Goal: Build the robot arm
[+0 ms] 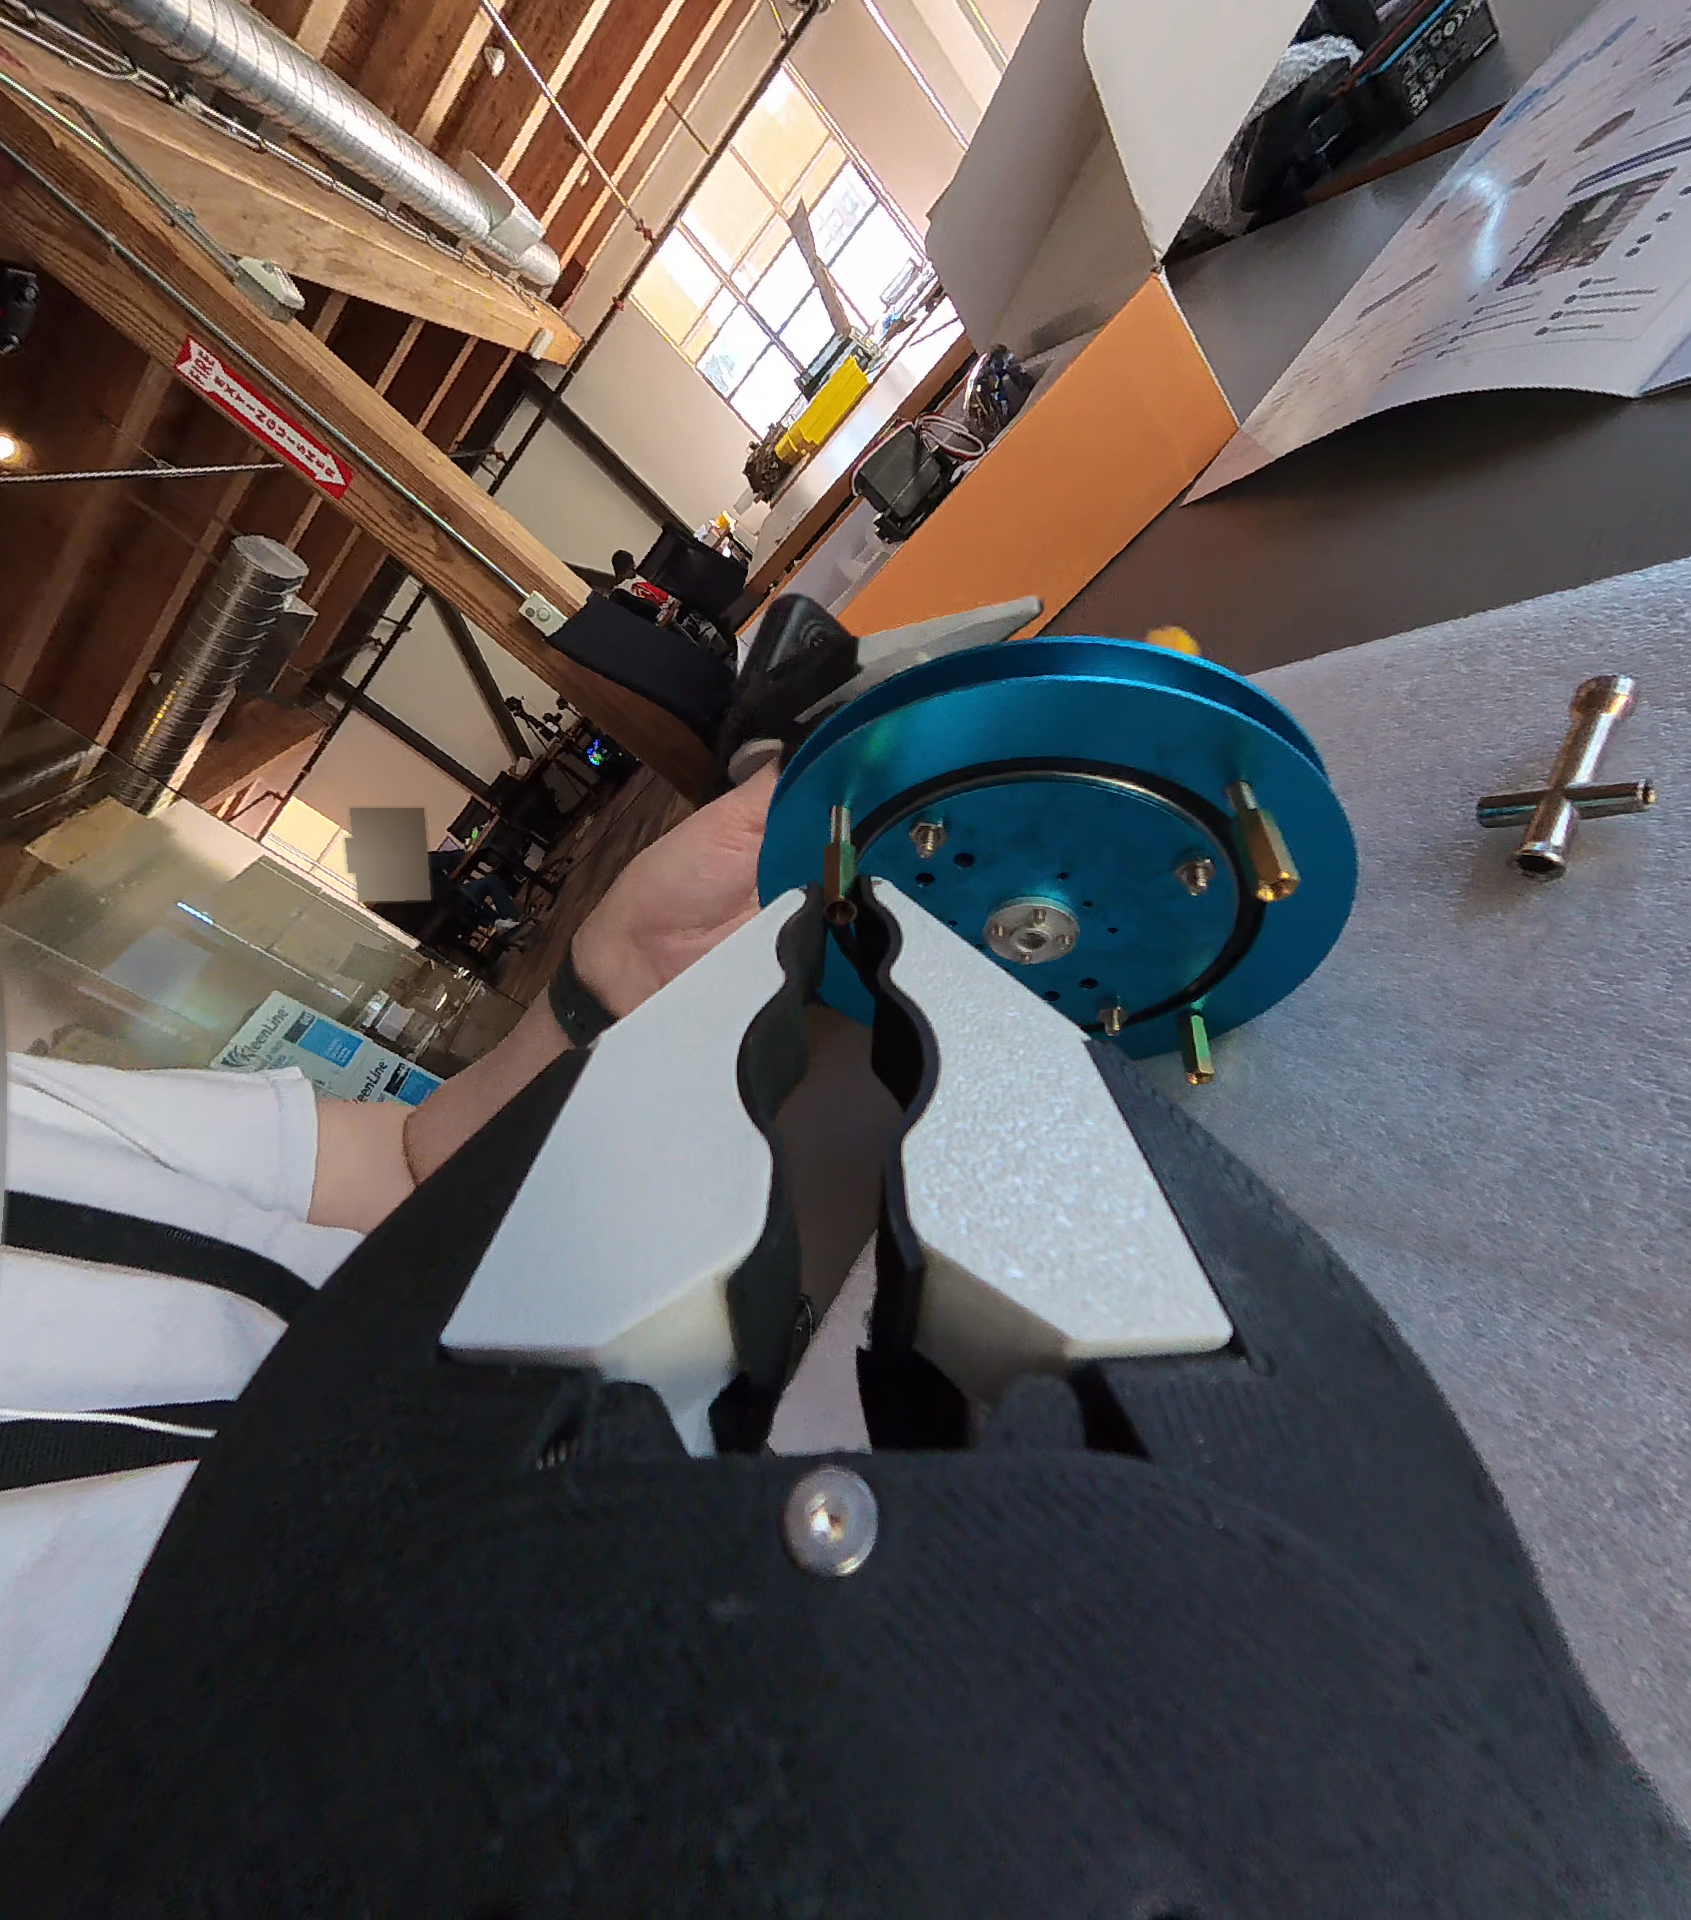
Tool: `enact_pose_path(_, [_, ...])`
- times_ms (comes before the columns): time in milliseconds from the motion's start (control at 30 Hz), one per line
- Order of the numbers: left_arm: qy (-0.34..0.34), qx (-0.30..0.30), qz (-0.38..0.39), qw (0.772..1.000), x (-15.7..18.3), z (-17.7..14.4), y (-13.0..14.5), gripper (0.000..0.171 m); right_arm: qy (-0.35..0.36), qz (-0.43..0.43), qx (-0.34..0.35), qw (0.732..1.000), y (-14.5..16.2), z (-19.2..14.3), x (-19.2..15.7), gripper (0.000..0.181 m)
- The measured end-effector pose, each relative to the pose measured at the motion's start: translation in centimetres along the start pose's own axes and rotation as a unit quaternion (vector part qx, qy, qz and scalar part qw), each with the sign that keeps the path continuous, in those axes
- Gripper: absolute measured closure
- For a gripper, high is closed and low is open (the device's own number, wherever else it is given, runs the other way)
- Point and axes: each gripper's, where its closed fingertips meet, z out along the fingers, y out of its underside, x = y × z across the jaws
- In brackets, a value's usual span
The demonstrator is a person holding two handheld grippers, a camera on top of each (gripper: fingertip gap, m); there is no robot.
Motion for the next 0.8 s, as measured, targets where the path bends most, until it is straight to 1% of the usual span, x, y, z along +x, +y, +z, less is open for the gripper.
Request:
enact_pose_path(67, [-0.024,-0.045,0.049,0.997,-0.2,-0.8,1.3,0.11,0.002,-0.003,0.0,1.0,-0.1,-0.1,0.1,0.178])
enact_pose_path(133, [-0.061,-0.095,0.131,0.985,-0.5,-1.9,2.2,0.111,0.004,-0.005,0.001,1.0,-0.2,-0.1,0.2,0.178])
enact_pose_path(167, [-0.07,-0.119,0.187,0.973,-0.3,-2.5,2.5,0.121,0.003,-0.005,0.0,1.0,-0.2,-0.1,0.2,0.178])
enact_pose_path(200, [-0.072,-0.15,0.246,0.955,0.1,-2.8,2.9,0.129,0.002,-0.005,-0.002,1.0,-0.2,0.0,0.2,0.178])
enact_pose_path(233, [-0.069,-0.181,0.309,0.931,0.6,-2.8,3.2,0.136,0.0,-0.004,-0.005,1.0,-0.1,0.0,0.1,0.178])
enact_pose_path(267, [-0.065,-0.212,0.381,0.898,1.1,-2.5,3.4,0.141,-0.001,-0.004,-0.007,1.0,-0.1,0.1,0.1,0.178])
enact_pose_path(300, [-0.067,-0.236,0.456,0.855,1.5,-2.0,3.3,0.136,-0.001,-0.005,-0.009,1.0,0.0,0.1,0.1,0.178])
enact_pose_path(333, [-0.06,-0.26,0.532,0.804,2.0,-1.3,3.3,0.132,-0.001,-0.005,-0.011,1.0,0.0,0.2,0.0,0.178])
enact_pose_path(367, [-0.06,-0.28,0.603,0.745,2.1,-0.5,3.1,0.125,-0.001,-0.004,-0.012,1.0,0.0,0.2,0.0,0.178])
enact_pose_path(400, [-0.058,-0.3,0.668,0.679,2.0,0.3,2.8,0.113,-0.001,-0.003,-0.014,1.0,0.0,0.3,0.0,0.178])
enact_pose_path(433, [-0.05,-0.327,0.72,0.61,1.6,1.0,2.8,0.109,0.0,-0.003,-0.015,1.0,0.0,0.3,0.0,0.178])
enact_pose_path(467, [-0.037,-0.361,0.754,0.547,0.9,1.5,2.9,0.109,0.001,-0.003,-0.016,1.0,0.0,0.3,0.0,0.178])
enact_pose_path(500, [-0.028,-0.391,0.772,0.501,0.2,2.1,2.9,0.112,0.002,-0.002,-0.017,1.0,0.0,0.3,0.0,0.178])
enact_pose_path(533, [-0.02,-0.415,0.778,0.471,-0.3,2.7,2.9,0.118,0.003,-0.002,-0.019,1.0,0.0,0.3,0.0,0.178])
enact_pose_path(633, [0.02,-0.479,0.772,0.418,-1.1,3.9,3.6,0.127,0.009,-0.003,-0.025,1.0,0.0,0.2,0.1,0.178])
enact_pose_path(700, [0.028,-0.516,0.774,0.367,-2.0,4.1,3.9,0.129,0.011,-0.004,-0.029,1.0,0.0,0.3,0.1,0.178])
enact_pose_path(733, [0.032,-0.529,0.776,0.342,-2.4,4.2,4.1,0.134,0.01,-0.003,-0.03,0.999,-0.1,0.3,0.1,0.178])
enact_pose_path(767, [0.042,-0.543,0.774,0.322,-2.6,4.0,4.5,0.143,0.009,-0.002,-0.032,0.999,-0.1,0.3,0.1,0.178])
enact_pose_path(800, [0.049,-0.55,0.775,0.308,-2.6,3.9,4.6,0.145,0.009,-0.003,-0.034,0.999,-0.1,0.4,0.1,0.178])
